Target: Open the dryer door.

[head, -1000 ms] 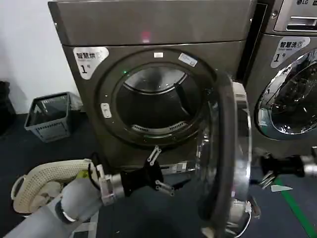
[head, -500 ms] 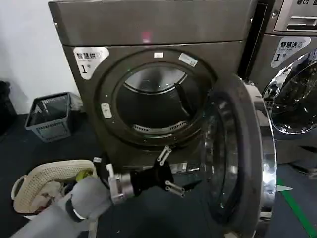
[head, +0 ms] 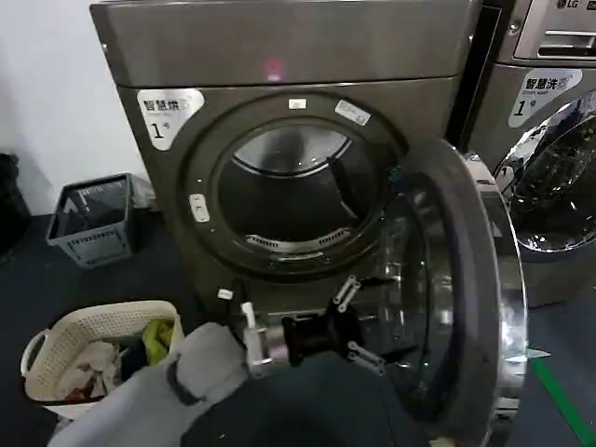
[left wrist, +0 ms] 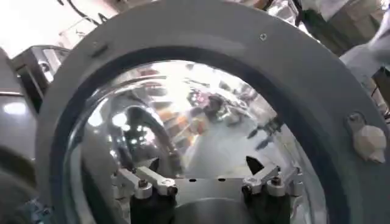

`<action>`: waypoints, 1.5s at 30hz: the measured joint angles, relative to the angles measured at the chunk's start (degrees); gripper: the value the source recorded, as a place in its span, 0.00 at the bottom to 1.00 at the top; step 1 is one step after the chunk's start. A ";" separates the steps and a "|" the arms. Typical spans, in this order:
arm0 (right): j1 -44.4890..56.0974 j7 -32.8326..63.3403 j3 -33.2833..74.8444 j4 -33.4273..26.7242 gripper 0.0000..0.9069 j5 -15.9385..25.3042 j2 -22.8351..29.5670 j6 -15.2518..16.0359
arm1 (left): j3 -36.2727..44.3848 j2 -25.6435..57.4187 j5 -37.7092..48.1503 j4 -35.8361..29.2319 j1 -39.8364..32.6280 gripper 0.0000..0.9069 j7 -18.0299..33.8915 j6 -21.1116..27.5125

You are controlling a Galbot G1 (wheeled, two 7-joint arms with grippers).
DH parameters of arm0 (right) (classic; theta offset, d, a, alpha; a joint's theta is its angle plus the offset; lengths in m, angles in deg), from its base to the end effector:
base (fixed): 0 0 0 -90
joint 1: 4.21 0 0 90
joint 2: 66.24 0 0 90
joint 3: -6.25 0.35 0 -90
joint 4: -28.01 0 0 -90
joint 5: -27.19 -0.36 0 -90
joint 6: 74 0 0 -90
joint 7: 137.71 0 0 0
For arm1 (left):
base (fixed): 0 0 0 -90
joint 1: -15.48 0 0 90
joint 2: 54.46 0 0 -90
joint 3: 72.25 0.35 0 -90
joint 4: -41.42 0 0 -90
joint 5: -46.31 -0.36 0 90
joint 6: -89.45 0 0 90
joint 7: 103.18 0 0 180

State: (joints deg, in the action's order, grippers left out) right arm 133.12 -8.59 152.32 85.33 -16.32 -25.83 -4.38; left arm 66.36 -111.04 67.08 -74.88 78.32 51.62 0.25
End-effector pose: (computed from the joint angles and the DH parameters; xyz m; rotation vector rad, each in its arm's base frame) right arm -0.0041 -0.5775 -0.2338 -0.1155 -2.8437 0.4697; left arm 0.3233 -0.0972 -0.1627 1.7438 2.1306 0.4409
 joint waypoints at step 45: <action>15.20 33.07 20.65 16.57 1.00 24.12 25.65 12.32 | 6.28 -31.35 -18.27 28.60 -9.23 1.00 6.78 -7.26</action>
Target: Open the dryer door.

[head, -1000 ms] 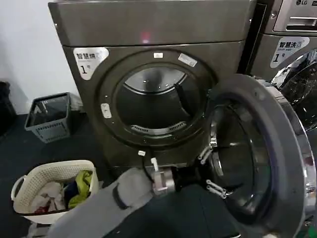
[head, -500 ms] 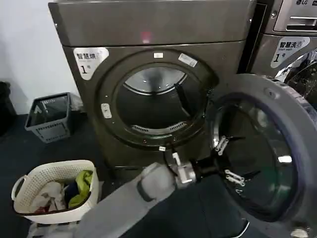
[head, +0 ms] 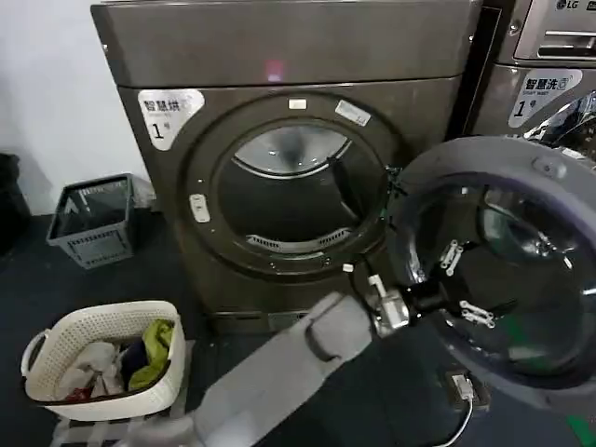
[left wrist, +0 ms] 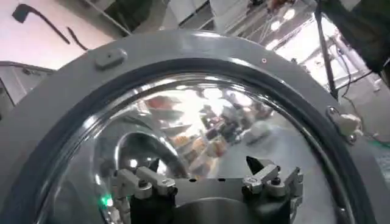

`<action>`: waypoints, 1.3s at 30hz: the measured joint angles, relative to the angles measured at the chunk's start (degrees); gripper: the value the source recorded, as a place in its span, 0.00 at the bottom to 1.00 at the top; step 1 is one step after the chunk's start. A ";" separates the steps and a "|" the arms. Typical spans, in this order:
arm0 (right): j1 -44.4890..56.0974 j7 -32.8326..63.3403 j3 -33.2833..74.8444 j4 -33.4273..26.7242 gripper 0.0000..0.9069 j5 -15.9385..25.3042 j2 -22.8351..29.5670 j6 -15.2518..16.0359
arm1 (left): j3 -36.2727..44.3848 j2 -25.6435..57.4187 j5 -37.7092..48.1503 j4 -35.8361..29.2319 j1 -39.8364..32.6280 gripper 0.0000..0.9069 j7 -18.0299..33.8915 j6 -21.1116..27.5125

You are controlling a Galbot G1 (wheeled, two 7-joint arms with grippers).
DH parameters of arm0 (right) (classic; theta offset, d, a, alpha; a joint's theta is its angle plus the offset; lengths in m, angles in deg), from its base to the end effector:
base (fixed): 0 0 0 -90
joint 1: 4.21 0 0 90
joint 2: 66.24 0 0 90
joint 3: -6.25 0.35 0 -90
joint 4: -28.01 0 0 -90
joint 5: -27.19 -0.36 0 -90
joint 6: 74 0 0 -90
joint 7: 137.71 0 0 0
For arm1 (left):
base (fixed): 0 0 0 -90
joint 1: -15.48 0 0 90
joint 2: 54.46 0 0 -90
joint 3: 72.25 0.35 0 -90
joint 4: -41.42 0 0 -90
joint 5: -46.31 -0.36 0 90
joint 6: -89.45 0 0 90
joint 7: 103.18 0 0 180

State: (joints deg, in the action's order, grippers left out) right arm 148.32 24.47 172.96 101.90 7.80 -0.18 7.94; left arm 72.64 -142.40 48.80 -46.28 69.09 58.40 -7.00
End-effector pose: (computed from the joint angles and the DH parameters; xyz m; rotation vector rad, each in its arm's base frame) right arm -0.2070 -0.4902 -0.1972 -1.0908 -2.1958 0.7090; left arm 0.3889 -0.2810 -0.1790 1.5419 2.0448 0.4572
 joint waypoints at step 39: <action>-0.29 -0.24 -0.97 1.44 1.00 -0.50 1.01 0.57 | -3.27 -4.26 -10.07 17.44 -2.91 1.00 9.26 -3.56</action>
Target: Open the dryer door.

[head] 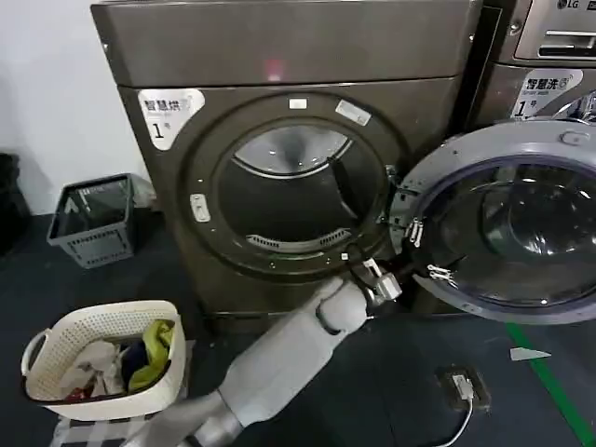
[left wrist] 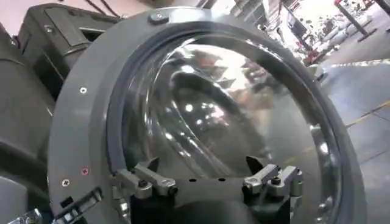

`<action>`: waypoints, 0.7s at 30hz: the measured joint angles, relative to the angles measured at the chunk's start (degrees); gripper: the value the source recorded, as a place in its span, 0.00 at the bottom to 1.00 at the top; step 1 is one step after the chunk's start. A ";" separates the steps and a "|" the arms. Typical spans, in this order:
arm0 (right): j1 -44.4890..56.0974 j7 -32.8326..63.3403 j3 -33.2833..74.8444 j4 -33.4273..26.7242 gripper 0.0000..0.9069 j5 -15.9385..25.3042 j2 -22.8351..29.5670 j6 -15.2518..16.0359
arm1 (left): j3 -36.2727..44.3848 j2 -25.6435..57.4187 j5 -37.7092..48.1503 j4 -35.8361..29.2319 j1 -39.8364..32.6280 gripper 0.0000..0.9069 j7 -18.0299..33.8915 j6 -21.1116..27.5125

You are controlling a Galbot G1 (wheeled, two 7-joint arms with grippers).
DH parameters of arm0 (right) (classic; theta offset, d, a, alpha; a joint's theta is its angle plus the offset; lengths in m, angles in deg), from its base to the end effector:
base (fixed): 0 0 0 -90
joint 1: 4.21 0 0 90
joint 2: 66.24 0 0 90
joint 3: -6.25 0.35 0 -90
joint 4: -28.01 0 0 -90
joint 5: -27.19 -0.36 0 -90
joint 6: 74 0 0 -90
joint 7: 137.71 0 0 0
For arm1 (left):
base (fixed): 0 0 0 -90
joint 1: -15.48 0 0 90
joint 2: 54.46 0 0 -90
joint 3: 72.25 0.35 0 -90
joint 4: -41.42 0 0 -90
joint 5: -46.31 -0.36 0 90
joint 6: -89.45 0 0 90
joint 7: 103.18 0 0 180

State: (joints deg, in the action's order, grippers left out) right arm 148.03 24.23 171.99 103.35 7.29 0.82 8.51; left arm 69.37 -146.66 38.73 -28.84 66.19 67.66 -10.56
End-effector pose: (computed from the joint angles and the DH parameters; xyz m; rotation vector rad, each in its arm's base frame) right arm -0.2031 -0.4828 -0.2038 -1.0747 -2.2126 0.6813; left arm 0.4548 -0.2835 -0.2236 1.2668 2.2313 0.6666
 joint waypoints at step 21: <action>-0.06 -0.28 -0.26 2.40 1.00 -1.02 -0.01 3.95 | 3.49 0.01 6.90 -9.12 2.30 1.00 -2.41 6.21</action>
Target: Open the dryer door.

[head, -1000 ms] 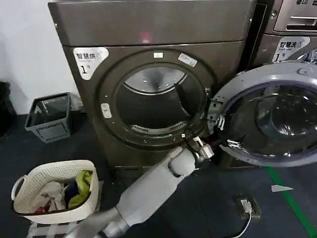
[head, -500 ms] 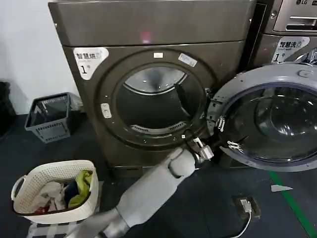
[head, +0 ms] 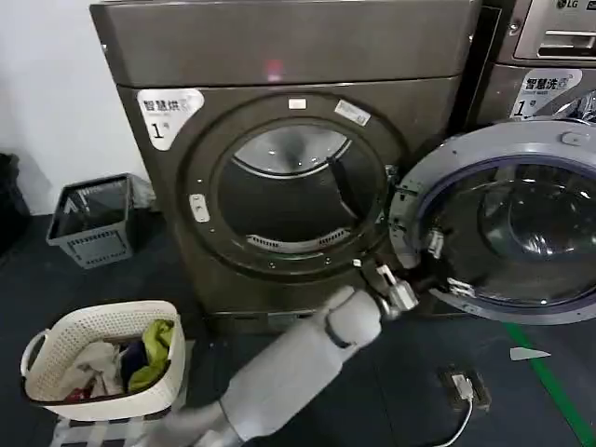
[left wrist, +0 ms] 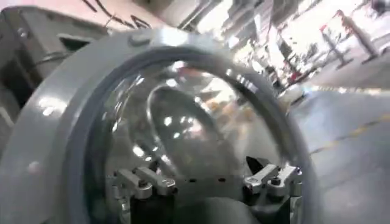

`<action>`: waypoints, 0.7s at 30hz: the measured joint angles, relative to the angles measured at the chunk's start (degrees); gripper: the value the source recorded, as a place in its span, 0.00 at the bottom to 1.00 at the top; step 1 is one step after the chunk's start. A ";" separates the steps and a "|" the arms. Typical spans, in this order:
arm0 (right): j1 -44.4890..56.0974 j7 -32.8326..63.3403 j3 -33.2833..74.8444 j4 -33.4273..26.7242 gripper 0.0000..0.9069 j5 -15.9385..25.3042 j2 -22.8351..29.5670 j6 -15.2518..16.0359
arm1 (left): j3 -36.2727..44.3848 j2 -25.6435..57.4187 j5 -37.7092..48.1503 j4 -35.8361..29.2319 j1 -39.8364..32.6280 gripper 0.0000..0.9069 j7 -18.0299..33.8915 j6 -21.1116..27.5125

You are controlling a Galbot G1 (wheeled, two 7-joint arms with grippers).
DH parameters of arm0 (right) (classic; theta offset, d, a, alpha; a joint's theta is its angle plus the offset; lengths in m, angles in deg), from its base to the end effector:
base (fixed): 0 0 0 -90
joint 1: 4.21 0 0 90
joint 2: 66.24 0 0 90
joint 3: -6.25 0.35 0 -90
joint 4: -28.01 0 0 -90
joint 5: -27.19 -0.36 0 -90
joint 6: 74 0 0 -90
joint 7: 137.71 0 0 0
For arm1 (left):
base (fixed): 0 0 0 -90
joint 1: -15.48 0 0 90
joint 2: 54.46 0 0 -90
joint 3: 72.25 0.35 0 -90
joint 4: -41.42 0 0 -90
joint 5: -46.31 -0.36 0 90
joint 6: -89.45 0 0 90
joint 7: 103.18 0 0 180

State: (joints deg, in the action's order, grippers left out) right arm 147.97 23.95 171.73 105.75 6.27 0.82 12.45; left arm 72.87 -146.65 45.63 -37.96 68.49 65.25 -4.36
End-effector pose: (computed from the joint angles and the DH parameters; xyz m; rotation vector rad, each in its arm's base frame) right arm -0.1888 -0.4798 -0.1993 -1.0656 -2.2170 0.6272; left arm 0.4053 -0.3060 -0.2017 1.4298 2.2194 0.5119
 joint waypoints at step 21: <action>-1.51 -1.57 -0.73 3.96 1.00 0.15 1.00 1.06 | -2.27 33.94 11.16 -34.56 8.40 1.00 -0.40 3.45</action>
State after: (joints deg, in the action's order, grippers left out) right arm 146.46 22.38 171.00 109.70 6.42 1.82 13.51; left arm 70.60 -112.71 56.79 -72.52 76.89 64.84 -0.90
